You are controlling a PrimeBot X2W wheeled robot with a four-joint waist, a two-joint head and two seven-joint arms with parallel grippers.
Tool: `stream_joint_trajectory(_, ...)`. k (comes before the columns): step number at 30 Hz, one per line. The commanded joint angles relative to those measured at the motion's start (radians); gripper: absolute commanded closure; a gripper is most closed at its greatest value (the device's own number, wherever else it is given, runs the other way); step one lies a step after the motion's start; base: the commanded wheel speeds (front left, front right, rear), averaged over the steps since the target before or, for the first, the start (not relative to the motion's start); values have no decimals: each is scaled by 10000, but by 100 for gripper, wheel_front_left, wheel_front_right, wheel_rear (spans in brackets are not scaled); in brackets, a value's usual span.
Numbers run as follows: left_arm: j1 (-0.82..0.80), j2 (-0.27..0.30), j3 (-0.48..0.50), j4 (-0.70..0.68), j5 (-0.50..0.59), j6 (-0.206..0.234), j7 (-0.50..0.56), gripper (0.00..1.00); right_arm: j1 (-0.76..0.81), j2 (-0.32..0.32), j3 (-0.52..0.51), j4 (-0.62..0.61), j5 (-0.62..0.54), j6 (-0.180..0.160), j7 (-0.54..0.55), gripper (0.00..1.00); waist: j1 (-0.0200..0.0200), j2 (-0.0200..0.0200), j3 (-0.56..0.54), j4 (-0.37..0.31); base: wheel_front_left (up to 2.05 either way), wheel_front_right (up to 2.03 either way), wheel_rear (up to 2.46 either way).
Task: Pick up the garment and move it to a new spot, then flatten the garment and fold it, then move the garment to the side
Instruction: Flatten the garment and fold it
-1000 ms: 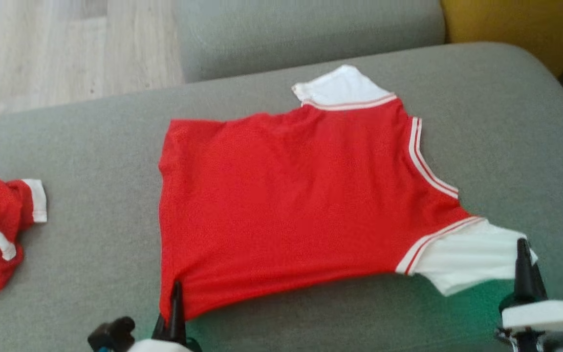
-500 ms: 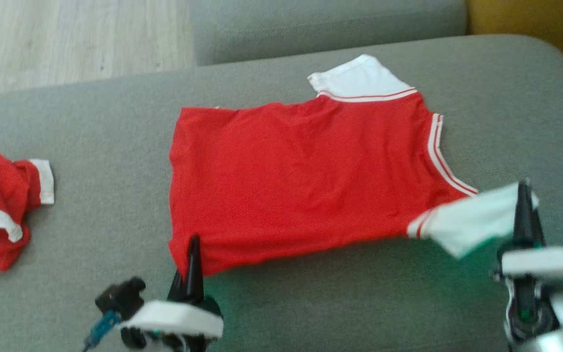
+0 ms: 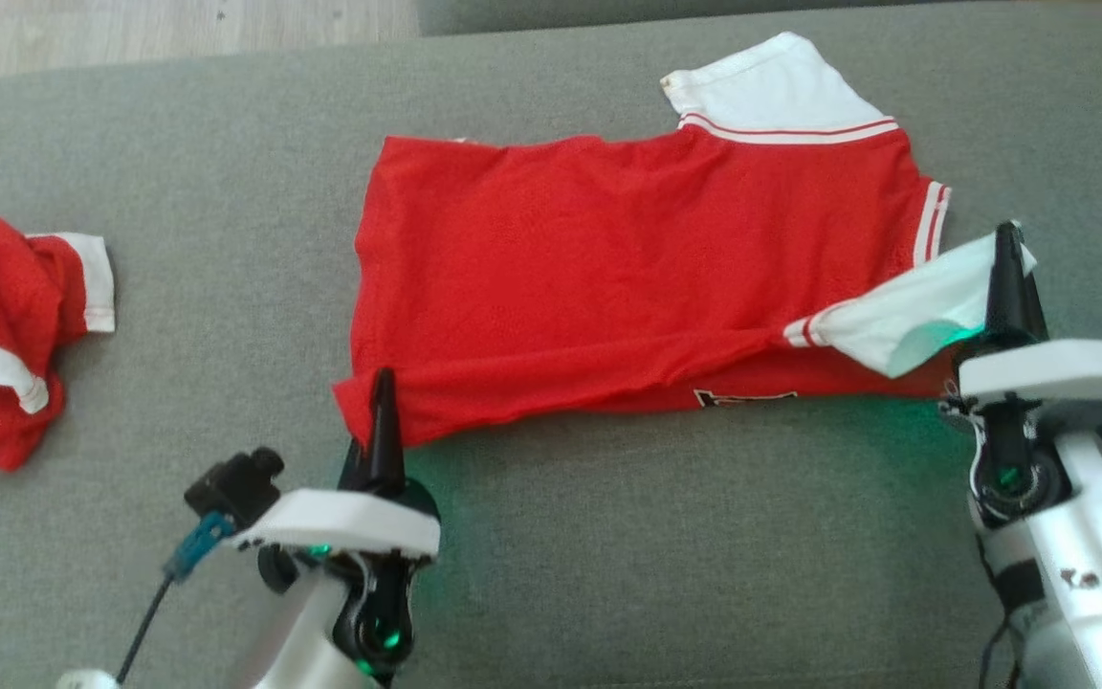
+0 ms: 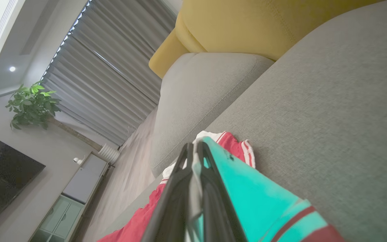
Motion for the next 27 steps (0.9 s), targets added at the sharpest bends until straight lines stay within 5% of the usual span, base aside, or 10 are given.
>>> stream_joint_trajectory(1, -658, 97, 76, -111, -223, 16, -66, 100, -595, -27, 287, -12, -129, 2, -131, 100, -2, 0, 213, 13, 0, 0, 0)
stream_joint_trajectory(6, -1181, 97, -172, 21, -768, 16, -66, 91, -1138, 5, 417, 524, -186, 2, -248, 100, -2, 0, 510, -16, 0, 0, 0)
stream_joint_trajectory(9, -1523, 97, -320, 35, -1322, 16, -66, 46, -1472, 5, 500, 862, -191, 2, -337, 100, -2, 0, 708, -16, 0, 0, 0)
stream_joint_trajectory(10, -1626, 97, -318, 38, -1594, 16, -66, 2, -1586, 5, 523, 949, -181, 2, -365, 100, -2, 0, 777, -17, 0, 0, 0)
stream_joint_trajectory(11, -1754, 97, -249, 21, -1855, 16, -66, 0, -1705, 3, 513, 1033, -168, 2, -400, 100, -2, 0, 837, -16, 0, 0, 0)
stream_joint_trajectory(12, -1877, 97, -94, -20, -2113, 16, -66, 0, -1826, 13, 499, 1074, -147, 2, -440, 29, -2, 0, 886, -17, 0, 0, 0)
stream_joint_trajectory(13, -1974, 97, 85, -78, -2420, 16, -66, 0, -1937, 48, 491, 1031, -83, 2, -477, 0, -2, 0, 927, -21, 0, 0, 0)
stream_joint_trajectory(16, -2232, 97, 905, -484, -2770, 16, -66, 0, -2159, 112, 237, 605, 50, 2, -573, 0, -2, 0, 1014, -36, 0, 0, 0)
stream_joint_trajectory(19, -2193, 97, 1892, -909, -1566, 16, -66, 0, -2020, 134, -649, -418, -742, 2, -587, 0, -2, 0, 1062, -61, 0, 0, 0)
stream_joint_trajectory(27, -732, 97, 2716, -1630, 4584, 972, -66, 0, -330, 296, -1144, -1381, -5010, 2, -592, 0, -2, 0, 566, -95, 0, 0, 0)
